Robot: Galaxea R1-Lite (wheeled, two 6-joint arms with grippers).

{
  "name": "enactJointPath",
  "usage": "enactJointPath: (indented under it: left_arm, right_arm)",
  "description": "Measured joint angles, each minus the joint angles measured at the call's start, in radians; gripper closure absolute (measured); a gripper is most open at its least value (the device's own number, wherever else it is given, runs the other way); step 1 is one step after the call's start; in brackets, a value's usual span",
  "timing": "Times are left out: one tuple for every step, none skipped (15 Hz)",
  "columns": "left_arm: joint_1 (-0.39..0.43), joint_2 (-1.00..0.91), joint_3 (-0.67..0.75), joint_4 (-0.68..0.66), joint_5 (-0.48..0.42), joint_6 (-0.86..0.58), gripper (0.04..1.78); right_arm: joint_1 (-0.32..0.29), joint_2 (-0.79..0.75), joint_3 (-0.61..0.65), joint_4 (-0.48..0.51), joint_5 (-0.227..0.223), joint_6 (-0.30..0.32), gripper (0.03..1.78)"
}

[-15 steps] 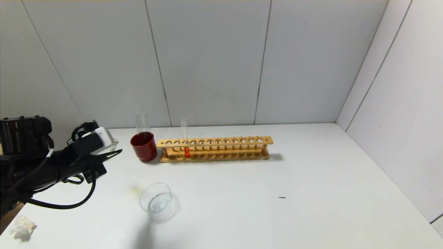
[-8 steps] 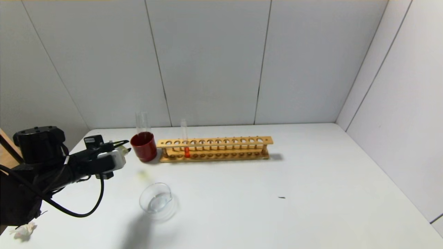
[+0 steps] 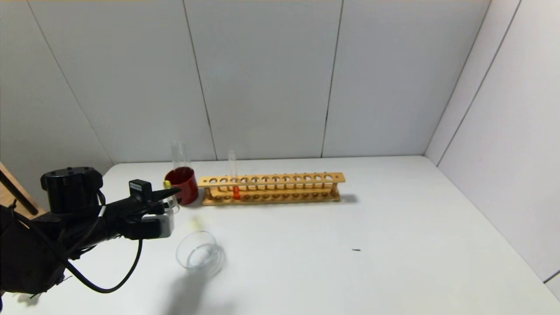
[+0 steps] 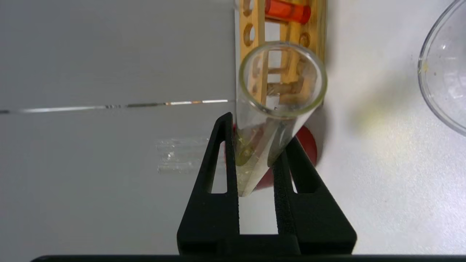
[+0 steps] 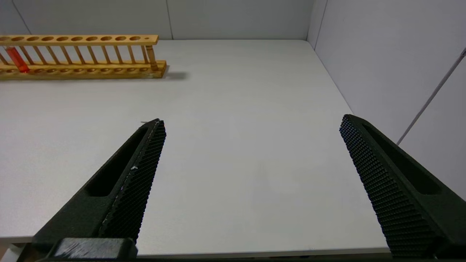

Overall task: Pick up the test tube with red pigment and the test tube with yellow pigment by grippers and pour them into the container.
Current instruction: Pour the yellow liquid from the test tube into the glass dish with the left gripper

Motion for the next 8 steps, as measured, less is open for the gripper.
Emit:
enactJointPath:
  left_arm:
    - [-0.002,0.003,0.0,0.0,0.0,0.027,1.5]
    - [-0.003,0.009,-0.003,0.0,0.001,0.053,1.5]
    - [-0.004,0.017,-0.01,-0.001,0.001,0.074,1.5]
    - [-0.004,0.03,-0.021,-0.003,0.001,0.103,1.5]
    - [-0.002,0.042,-0.033,-0.004,0.0,0.131,1.5]
    - [0.001,0.054,-0.044,-0.005,0.001,0.158,1.5]
    - [0.003,0.064,-0.049,-0.005,0.001,0.177,1.5]
    - [0.004,0.072,-0.053,-0.005,0.001,0.2,1.5]
  right_arm:
    - [0.0,0.0,0.0,0.0,0.0,0.0,0.06]
    - [0.0,0.0,0.0,0.0,0.0,0.0,0.06]
    - [0.0,0.0,0.0,0.0,0.0,0.0,0.06]
    - [0.0,0.0,0.0,0.0,0.0,0.0,0.06]
    - [0.0,0.0,0.0,0.0,0.0,0.0,0.06]
    - [0.0,0.0,0.0,0.0,0.0,0.0,0.06]
    - [0.0,0.0,0.0,0.0,0.0,0.0,0.06]
    - [0.0,0.0,0.0,0.0,0.0,0.0,0.06]
